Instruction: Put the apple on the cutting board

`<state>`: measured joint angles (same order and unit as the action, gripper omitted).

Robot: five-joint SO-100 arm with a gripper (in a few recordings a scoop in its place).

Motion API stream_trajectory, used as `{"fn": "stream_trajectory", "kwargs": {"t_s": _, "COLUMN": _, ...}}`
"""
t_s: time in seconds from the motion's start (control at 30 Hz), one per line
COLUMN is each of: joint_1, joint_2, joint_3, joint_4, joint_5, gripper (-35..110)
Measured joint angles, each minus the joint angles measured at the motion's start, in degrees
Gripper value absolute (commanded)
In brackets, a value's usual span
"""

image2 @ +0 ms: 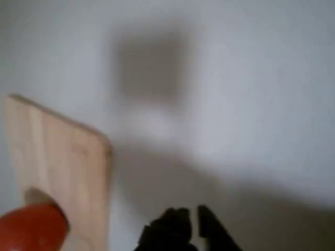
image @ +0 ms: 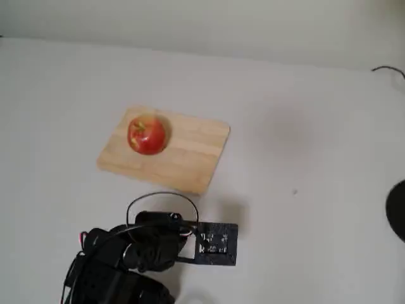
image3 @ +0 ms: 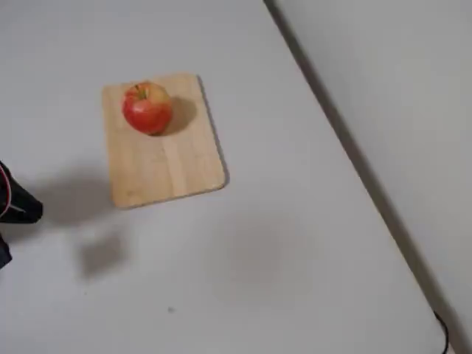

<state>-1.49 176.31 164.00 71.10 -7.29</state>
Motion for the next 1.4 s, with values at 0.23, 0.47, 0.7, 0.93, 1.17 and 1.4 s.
{"fn": "stream_trajectory", "kwargs": {"t_s": 0.23, "joint_1": -0.53, "joint_2": 4.75, "joint_3": 4.83, "joint_4": -0.7, "joint_5": 0.0, "gripper": 0}}
{"fn": "stream_trajectory", "kwargs": {"t_s": 0.47, "joint_1": -0.79, "joint_2": 10.81, "joint_3": 6.15, "joint_4": 0.44, "joint_5": 0.09, "gripper": 0}}
{"fn": "stream_trajectory", "kwargs": {"t_s": 0.7, "joint_1": -0.18, "joint_2": 12.04, "joint_3": 6.24, "joint_4": 0.7, "joint_5": 1.49, "gripper": 0}}
{"fn": "stream_trajectory", "kwargs": {"t_s": 0.93, "joint_1": -0.18, "joint_2": 12.04, "joint_3": 6.24, "joint_4": 0.7, "joint_5": 2.11, "gripper": 0}}
{"fn": "stream_trajectory", "kwargs": {"t_s": 1.17, "joint_1": -0.18, "joint_2": 12.04, "joint_3": 6.24, "joint_4": 0.7, "joint_5": 2.11, "gripper": 0}}
{"fn": "stream_trajectory", "kwargs": {"t_s": 1.4, "joint_1": -0.18, "joint_2": 12.04, "joint_3": 6.24, "joint_4": 0.7, "joint_5": 2.11, "gripper": 0}}
